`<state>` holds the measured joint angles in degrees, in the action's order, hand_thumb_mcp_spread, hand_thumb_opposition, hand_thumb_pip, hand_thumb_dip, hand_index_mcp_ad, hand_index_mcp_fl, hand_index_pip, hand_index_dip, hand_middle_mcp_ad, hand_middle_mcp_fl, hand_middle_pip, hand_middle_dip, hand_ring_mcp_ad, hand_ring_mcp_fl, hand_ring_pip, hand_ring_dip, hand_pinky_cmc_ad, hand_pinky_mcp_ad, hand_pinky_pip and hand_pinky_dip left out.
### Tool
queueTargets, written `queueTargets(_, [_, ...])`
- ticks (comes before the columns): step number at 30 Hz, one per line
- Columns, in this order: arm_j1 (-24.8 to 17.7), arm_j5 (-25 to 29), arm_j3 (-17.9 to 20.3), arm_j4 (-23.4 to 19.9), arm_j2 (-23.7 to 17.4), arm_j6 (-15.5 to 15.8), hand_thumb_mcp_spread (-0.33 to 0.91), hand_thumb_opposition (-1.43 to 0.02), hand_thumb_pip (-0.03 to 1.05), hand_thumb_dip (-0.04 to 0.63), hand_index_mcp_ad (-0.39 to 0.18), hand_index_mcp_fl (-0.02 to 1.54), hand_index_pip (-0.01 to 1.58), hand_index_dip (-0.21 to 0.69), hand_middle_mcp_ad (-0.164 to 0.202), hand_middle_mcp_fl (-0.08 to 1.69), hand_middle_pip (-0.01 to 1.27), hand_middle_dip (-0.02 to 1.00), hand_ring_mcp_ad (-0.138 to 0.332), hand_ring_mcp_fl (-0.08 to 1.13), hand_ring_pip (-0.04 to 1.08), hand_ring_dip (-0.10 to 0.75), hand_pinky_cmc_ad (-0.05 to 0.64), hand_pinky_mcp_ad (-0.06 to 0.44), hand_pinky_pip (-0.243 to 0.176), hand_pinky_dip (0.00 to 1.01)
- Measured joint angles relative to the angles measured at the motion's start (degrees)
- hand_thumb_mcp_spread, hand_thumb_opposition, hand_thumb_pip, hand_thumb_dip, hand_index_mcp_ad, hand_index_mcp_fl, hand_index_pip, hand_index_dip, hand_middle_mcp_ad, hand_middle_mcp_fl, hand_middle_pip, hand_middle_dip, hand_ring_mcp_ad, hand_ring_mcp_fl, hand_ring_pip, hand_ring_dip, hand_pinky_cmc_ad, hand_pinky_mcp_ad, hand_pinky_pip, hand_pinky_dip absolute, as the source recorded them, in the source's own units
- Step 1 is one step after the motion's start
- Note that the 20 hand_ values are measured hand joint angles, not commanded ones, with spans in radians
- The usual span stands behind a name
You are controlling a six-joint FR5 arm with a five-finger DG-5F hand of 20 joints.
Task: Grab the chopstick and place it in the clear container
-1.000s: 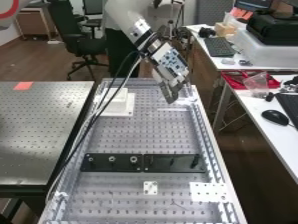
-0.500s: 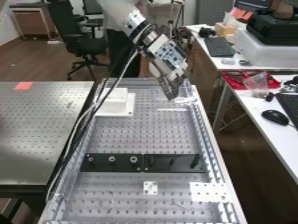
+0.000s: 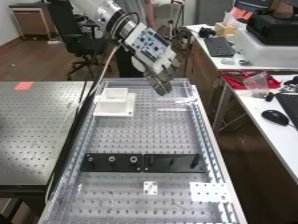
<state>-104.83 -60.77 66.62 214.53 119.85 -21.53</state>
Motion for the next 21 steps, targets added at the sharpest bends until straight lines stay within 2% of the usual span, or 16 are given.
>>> queueTargets(3, [0.9,0.6,3.9,-3.8,-3.5,2.0,0.5,-0.87,0.78,0.333,-0.063,0.27,1.35,-0.047,0.033,0.41,0.85,0.65,0.129,0.26,0.42,0.422,0.379,0.215,-0.061,0.65])
queueTargets(5, [1.5,1.1,6.6,-7.6,-6.0,6.1,0.47,-0.85,0.72,0.333,-0.066,0.28,1.35,-0.047,0.033,0.41,0.85,0.65,0.129,0.27,0.42,0.428,0.382,0.209,-0.058,0.65])
queueTargets(6, [1.6,1.2,7.0,-8.3,-6.4,7.0,0.46,-0.84,0.71,0.321,-0.063,0.28,1.35,-0.047,0.033,0.4,0.85,0.65,0.134,0.25,0.42,0.424,0.384,0.218,-0.061,0.65])
queueTargets(7, [1.8,1.3,8.4,-10.7,-7.6,10.5,0.43,-0.82,0.7,0.304,-0.066,0.28,1.35,-0.047,0.033,0.4,0.84,0.63,0.147,0.23,0.42,0.419,0.38,0.22,-0.061,0.68])
queueTargets(8, [2.1,1.4,10.0,-13.7,-9.0,15.5,0.41,-0.8,0.68,0.29,-0.063,0.28,1.35,-0.047,0.037,0.39,0.82,0.62,0.159,0.21,0.42,0.424,0.38,0.216,-0.063,0.69])
queueTargets(9, [2.2,1.4,10.4,-14.5,-9.3,16.9,0.39,-0.79,0.66,0.271,-0.066,0.27,1.35,-0.047,0.033,0.38,0.79,0.61,0.159,0.21,0.42,0.414,0.379,0.216,-0.065,0.69])
queueTargets(10, [2.3,1.3,11.5,-16.7,-10.1,21.1,0.37,-0.77,0.65,0.255,-0.063,0.27,1.34,-0.047,0.037,0.38,0.74,0.6,0.161,0.2,0.41,0.407,0.379,0.222,-0.068,0.69])
queueTargets(11, [2.5,1.1,12.9,-19.6,-11.2,26.7,0.35,-0.77,0.63,0.241,-0.065,0.25,1.27,-0.049,0.035,0.36,0.67,0.6,0.162,0.2,0.4,0.408,0.379,0.23,-0.063,0.7])
queueTargets(12, [2.6,0.9,13.6,-20.9,-11.7,29.4,0.34,-0.76,0.63,0.237,-0.065,0.23,1.2,-0.045,0.033,0.36,0.6,0.58,0.161,0.18,0.41,0.408,0.382,0.227,-0.063,0.69])
queueTargets(13, [2.9,0.3,15.6,-25.0,-13.0,37.1,0.31,-0.76,0.62,0.223,-0.063,0.22,1.09,-0.051,0.037,0.34,0.52,0.57,0.164,0.18,0.38,0.405,0.379,0.241,-0.059,0.71])
queueTargets(14, [3.2,-0.4,16.9,-27.7,-13.8,41.9,0.31,-0.76,0.63,0.204,-0.063,0.22,1.05,-0.051,0.037,0.34,0.47,0.57,0.166,0.18,0.36,0.396,0.379,0.243,-0.061,0.73])
queueTargets(15, [3.3,-0.7,17.3,-28.7,-14.1,43.5,0.29,-0.76,0.62,0.197,-0.065,0.23,0.98,-0.061,0.035,0.35,0.42,0.55,0.164,0.18,0.34,0.393,0.379,0.264,-0.061,0.74])
queueTargets(16, [3.7,-2.0,18.9,-32.3,-15.0,49.0,0.28,-0.76,0.62,0.175,-0.065,0.21,0.87,-0.061,0.035,0.34,0.35,0.54,0.164,0.18,0.33,0.393,0.379,0.265,-0.058,0.75])
queueTargets(17, [4.1,-3.2,20.1,-35.2,-15.7,53.1,0.26,-0.75,0.63,0.164,-0.065,0.21,0.79,-0.061,0.037,0.35,0.31,0.53,0.164,0.18,0.31,0.394,0.382,0.278,-0.056,0.75])
queueTargets(20, [5.4,-6.5,22.1,-41.5,-16.7,61.5,0.21,-0.74,0.62,0.15,-0.065,0.18,0.47,-0.045,0.04,0.29,0.22,0.53,0.166,0.17,0.21,0.394,0.382,0.311,-0.042,0.75])
queueTargets(21, [5.6,-7.2,22.2,-42.1,-16.7,62.4,0.19,-0.74,0.6,0.138,-0.065,0.14,0.4,-0.045,0.04,0.26,0.19,0.53,0.166,0.13,0.2,0.391,0.379,0.328,-0.042,0.75])
